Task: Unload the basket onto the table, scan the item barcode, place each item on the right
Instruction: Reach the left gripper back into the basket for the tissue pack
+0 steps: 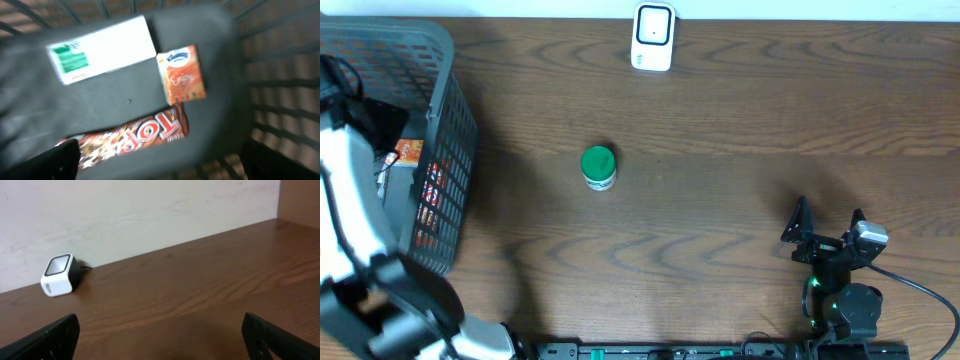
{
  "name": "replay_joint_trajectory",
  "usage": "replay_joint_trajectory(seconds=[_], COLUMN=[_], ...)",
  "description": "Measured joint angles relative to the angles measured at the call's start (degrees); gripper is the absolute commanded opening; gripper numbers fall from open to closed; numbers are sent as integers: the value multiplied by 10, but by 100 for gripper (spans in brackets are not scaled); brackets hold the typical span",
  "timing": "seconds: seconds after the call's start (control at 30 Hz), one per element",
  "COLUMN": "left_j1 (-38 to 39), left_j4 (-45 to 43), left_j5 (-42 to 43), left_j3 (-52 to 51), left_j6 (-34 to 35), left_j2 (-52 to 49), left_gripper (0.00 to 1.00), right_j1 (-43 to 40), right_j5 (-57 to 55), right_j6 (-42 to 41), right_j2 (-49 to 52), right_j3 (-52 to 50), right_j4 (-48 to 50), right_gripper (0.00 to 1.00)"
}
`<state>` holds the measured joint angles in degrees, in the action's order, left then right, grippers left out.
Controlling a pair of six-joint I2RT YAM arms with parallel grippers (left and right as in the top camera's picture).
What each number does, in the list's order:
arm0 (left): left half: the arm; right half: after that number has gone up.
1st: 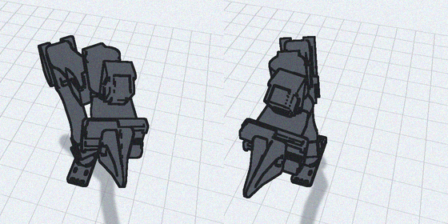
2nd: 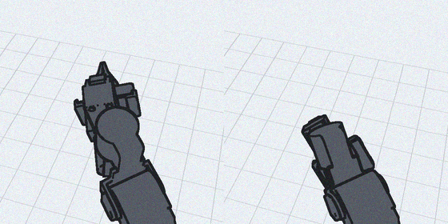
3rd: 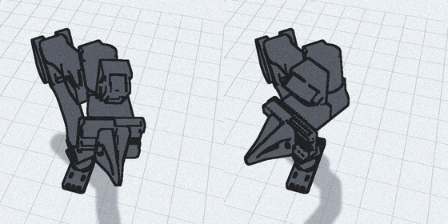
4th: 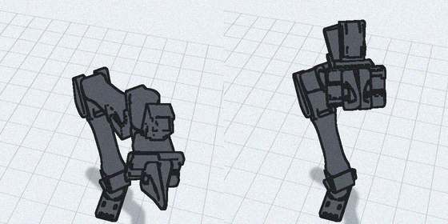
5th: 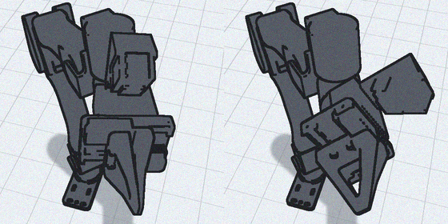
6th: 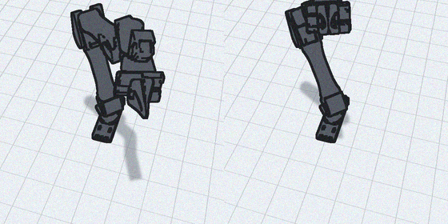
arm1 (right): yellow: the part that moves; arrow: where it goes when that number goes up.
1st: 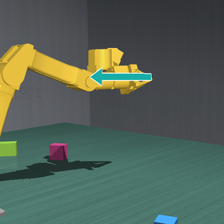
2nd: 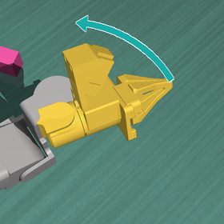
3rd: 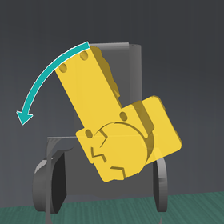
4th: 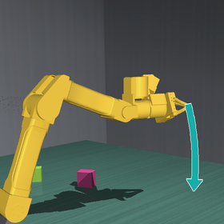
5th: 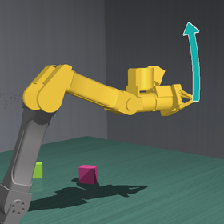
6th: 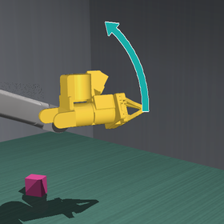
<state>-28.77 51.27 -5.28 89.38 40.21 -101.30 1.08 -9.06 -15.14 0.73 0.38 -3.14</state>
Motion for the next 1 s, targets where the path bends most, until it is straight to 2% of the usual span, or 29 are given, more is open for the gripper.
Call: replay_joint_trajectory(seconds=[0.1, 0.23, 0.57, 0.6, 0.77, 1.0], left_j1=[0, 0, 2, 2, 3, 3], left_j4=[-31, -71, -134, -137, -149, -139], left_j5=[7, 12, 22, 17, 12, 13], left_j3=[0, 0, 0, 0, 0, 2], left_j6=[6, 8, 12, 13, 12, 16], left_j2=[-74, -123, -188, -191, -193, -194], left_gripper=[100, 100, 100, 97, 59, 47], right_j1=[0, 0, 0, 0, 0, 0], right_j5=[0, 0, 0, 0, 0, 0], right_j6=[0, 0, 0, 0, 0, 0], right_j2=[0, 0, 0, 0, 0, 0], right_j3=[0, 0, 0, 0, 0, 0], right_j4=[0, 0, 0, 0, 0, 0], right_gripper=[99, 99, 99, 99, 99, 99])
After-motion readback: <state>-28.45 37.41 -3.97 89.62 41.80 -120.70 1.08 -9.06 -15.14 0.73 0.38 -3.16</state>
